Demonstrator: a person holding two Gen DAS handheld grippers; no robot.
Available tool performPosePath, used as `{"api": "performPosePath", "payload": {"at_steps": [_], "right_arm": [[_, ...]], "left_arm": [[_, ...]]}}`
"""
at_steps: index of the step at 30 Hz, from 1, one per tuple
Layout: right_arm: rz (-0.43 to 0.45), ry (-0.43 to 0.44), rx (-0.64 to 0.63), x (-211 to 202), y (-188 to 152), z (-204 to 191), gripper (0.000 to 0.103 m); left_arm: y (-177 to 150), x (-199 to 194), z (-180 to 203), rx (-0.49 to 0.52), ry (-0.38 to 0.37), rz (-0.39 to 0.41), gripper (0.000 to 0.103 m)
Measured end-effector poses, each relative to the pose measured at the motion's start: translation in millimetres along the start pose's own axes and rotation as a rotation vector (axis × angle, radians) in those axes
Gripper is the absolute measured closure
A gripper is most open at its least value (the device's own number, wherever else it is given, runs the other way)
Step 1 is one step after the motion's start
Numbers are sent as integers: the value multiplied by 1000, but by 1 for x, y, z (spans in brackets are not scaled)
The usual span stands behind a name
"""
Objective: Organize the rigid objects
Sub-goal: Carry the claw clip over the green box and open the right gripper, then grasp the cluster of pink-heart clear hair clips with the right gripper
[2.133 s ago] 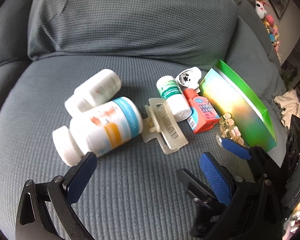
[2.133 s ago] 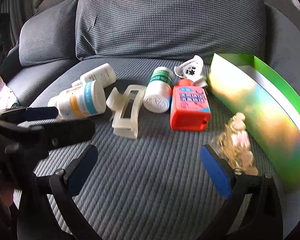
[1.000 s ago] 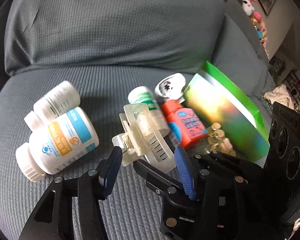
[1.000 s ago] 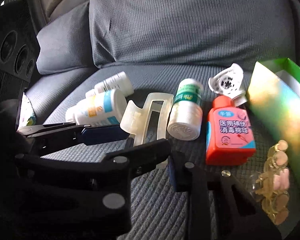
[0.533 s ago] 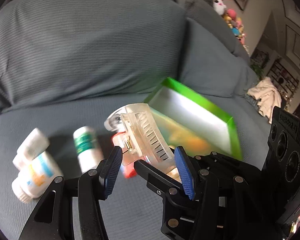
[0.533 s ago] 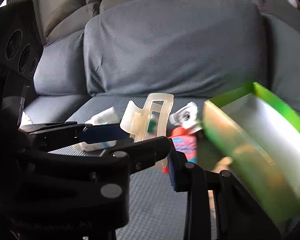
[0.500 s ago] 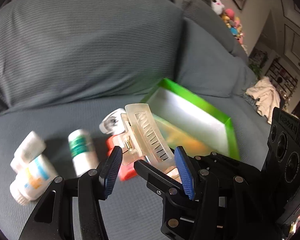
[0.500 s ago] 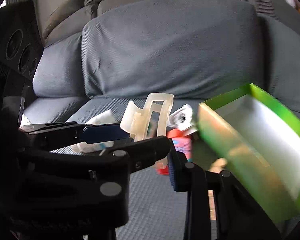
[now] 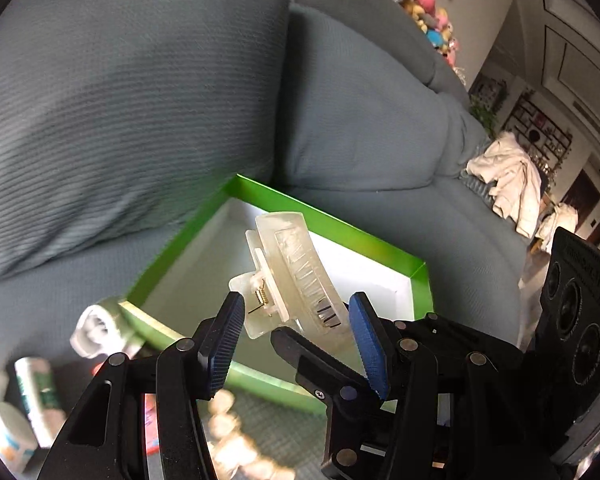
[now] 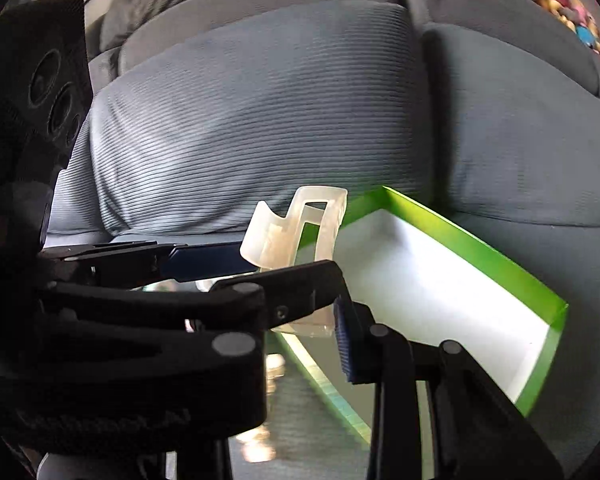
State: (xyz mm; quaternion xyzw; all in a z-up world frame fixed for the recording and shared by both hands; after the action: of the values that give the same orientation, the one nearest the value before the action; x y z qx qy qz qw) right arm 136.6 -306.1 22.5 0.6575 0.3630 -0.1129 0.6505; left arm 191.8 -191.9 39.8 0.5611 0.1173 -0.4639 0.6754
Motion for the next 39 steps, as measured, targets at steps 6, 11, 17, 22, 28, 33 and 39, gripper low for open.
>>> {"api": "performPosePath", "payload": {"at_steps": [6,11,17,22,28,33,39], "right_arm": [[-83,-29,65,21,-4,30,61],[-92,-85,78,20,-10,38,33],[-74,-141,102,4,-8,45,11],[-57,-178,94,-15,-9,34,7],[-23,-179,61,-40,-11,14,5],[-12,-169,23,-56,-21,-7,2],[-56,-118,-36,-59,-40,-36,2]], "left_arm": [[2,43,2,-32,18,-93,41],[0,42,2,-7,107,-84,12],[-6,12,-4,30,248,-15,4],[-14,-16,-10,39,301,29,4],[-30,-55,-15,37,337,69,4],[-44,-81,-26,18,367,85,4],[-72,-95,-47,-20,404,58,4]]}}
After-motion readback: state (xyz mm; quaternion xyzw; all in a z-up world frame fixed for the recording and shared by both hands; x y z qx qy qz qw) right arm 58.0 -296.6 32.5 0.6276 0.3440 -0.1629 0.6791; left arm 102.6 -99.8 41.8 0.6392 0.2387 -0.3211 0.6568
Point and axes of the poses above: each gripper's, at about its wrist camera, not at the fingertips, and x roughly the way its jaws point, z to its right, y to its top, the point moved 1 cm from there along x, roughly the way its jaws point
